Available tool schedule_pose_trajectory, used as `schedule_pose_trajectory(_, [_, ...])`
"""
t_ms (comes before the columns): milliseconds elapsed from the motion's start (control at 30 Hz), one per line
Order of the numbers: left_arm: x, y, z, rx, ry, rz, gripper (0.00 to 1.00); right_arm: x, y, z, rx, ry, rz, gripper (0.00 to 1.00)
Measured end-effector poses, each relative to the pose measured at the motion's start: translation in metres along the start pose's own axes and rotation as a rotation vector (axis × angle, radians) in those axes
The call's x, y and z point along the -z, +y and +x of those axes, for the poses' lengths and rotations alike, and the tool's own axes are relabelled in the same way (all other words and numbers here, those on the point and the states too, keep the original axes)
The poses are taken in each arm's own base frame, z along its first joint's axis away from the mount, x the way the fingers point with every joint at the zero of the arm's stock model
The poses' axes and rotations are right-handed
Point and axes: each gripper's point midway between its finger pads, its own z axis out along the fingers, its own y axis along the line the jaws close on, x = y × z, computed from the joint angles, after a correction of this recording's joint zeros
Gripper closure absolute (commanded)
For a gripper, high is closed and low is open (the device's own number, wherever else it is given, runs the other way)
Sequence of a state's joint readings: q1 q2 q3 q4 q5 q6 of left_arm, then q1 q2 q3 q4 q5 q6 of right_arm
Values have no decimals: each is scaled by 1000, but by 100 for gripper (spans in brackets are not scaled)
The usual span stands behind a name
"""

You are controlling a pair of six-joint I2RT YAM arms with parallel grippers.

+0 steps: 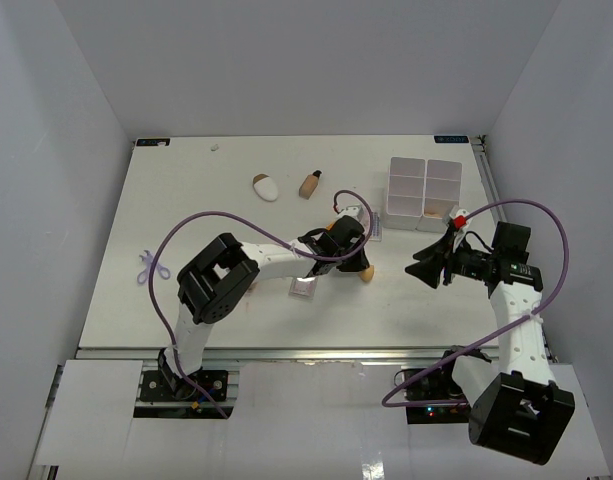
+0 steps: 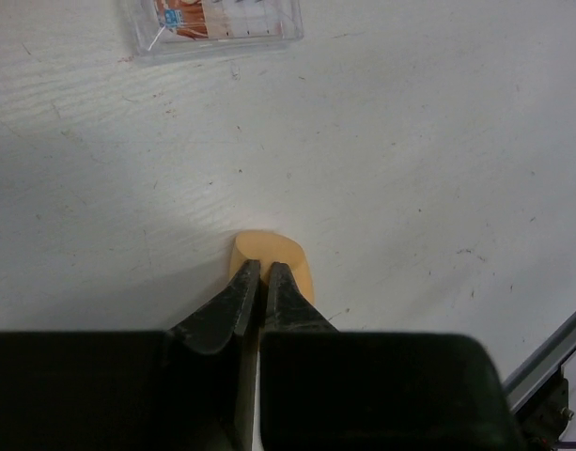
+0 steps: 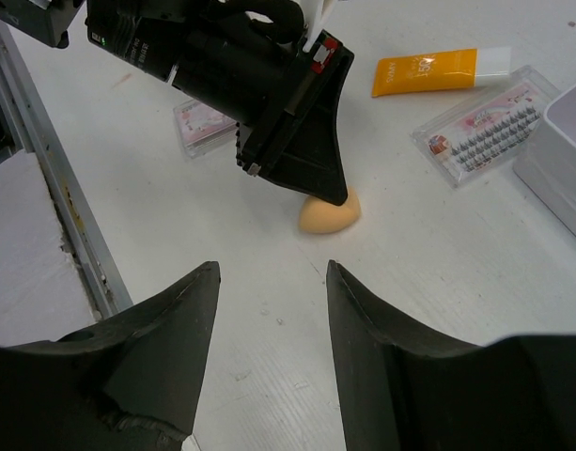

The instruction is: Organize the makeup

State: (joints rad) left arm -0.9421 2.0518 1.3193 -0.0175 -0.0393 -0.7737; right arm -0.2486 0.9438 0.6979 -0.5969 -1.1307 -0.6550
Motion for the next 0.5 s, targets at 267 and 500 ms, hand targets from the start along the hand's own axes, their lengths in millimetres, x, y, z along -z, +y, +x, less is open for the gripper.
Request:
schedule_pose_trajectory(267, [20,-8,3,-82,16,65,100,-4,5,4,-25,-21,-61,43])
schedule_pose_trajectory(500, [78,-60,-18,-218,-39,298,100,-10,17,0,-73,-38,-209,39])
